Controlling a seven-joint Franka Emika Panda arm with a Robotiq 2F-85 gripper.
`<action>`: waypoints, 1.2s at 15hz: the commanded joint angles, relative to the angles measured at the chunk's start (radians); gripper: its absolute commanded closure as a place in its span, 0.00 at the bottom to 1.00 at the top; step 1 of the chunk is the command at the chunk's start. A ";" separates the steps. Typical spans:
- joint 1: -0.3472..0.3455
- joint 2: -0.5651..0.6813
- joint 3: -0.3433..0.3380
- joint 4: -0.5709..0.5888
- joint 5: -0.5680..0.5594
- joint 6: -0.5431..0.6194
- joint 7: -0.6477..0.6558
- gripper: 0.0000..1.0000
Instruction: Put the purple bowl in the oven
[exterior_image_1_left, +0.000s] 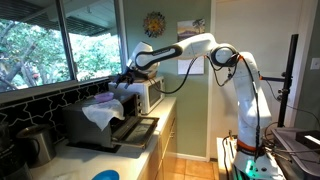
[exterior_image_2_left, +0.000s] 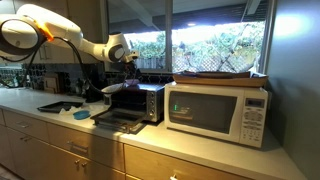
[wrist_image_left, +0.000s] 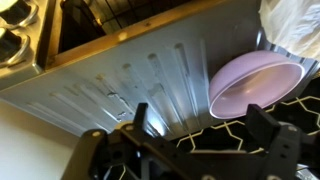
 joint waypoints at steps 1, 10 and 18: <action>-0.006 0.016 0.003 0.067 0.055 -0.066 -0.035 0.00; -0.014 0.200 -0.006 0.315 0.168 -0.163 0.055 0.00; 0.007 0.298 -0.022 0.447 0.111 -0.305 0.112 0.60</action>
